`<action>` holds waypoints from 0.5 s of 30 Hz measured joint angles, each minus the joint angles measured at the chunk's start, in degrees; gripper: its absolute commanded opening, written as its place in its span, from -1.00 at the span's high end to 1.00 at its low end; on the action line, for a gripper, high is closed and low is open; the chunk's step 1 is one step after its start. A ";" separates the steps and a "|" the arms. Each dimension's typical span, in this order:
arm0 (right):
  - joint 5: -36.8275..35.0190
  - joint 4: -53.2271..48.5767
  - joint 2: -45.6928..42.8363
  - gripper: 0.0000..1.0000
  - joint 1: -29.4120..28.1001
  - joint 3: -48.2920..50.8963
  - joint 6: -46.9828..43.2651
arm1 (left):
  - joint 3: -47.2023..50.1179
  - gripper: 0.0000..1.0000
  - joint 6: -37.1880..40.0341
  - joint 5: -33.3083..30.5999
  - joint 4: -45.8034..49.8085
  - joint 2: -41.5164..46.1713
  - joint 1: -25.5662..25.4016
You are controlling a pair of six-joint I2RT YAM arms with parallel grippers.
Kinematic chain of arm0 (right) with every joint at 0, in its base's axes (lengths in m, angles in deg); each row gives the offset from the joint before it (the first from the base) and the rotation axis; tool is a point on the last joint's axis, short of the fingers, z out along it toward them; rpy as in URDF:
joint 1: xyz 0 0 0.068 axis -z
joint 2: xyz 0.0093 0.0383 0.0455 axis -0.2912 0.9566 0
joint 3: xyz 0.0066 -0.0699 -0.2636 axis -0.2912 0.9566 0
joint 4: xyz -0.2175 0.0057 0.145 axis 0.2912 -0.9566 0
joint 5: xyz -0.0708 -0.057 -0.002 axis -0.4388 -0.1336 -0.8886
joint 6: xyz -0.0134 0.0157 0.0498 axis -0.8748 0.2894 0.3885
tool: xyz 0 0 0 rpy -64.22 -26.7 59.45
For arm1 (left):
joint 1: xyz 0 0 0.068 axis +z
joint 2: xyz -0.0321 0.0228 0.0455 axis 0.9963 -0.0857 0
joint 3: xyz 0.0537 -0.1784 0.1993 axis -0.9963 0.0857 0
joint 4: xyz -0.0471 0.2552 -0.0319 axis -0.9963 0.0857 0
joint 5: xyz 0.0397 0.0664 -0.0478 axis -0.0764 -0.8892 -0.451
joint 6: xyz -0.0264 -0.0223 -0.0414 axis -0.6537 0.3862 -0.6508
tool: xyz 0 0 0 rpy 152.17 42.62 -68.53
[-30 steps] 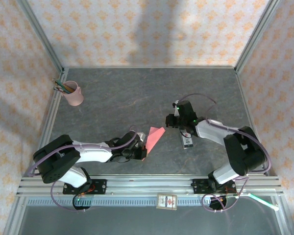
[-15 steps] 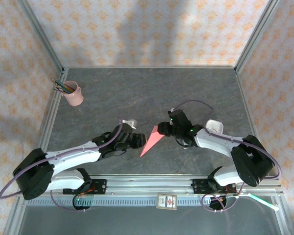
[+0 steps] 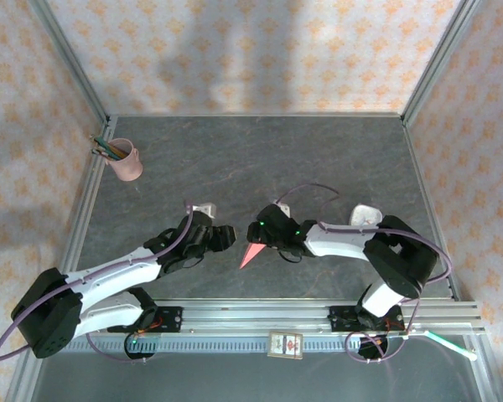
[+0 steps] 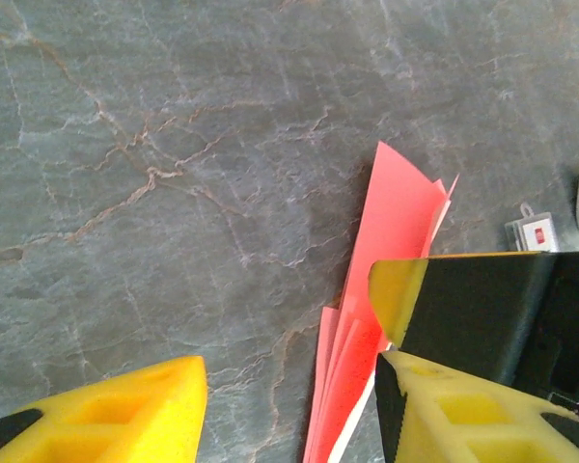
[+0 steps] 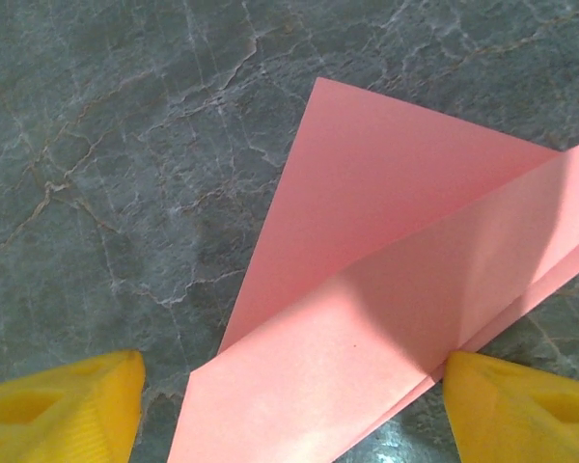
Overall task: Fold a paper plane with a square sheet of paper (pick it up from the middle)
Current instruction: Turn over the paper plane at the center of the table.
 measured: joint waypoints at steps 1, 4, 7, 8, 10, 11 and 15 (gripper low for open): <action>-0.55 -0.20 0.02 -0.52 -0.09 0.00 0.42 | 0.13 -0.03 0.00 0.17 -0.09 -0.28 0.00; -2.19 -0.59 -0.15 -0.42 -0.17 0.02 1.68 | 0.59 -0.03 0.00 0.85 -0.76 -0.96 0.00; -3.61 -1.01 -1.18 -0.37 -0.17 0.24 2.58 | 0.76 -0.04 0.00 1.31 -0.98 -1.33 0.00; -3.89 -1.01 -1.64 -0.35 -0.17 0.35 2.75 | 0.76 -0.03 0.00 1.36 -1.05 -1.38 0.00; -4.26 -0.96 -2.64 -0.29 -0.17 0.74 3.17 | 0.76 -0.03 0.02 1.49 -1.22 -1.38 0.00; -4.33 -0.96 -3.26 -0.24 -0.17 1.05 3.37 | 0.76 -0.04 0.02 1.51 -1.31 -1.38 0.00; -4.85 -0.94 -4.44 -0.05 -0.15 1.88 3.98 | 0.76 -0.04 0.02 1.51 -1.31 -1.38 0.00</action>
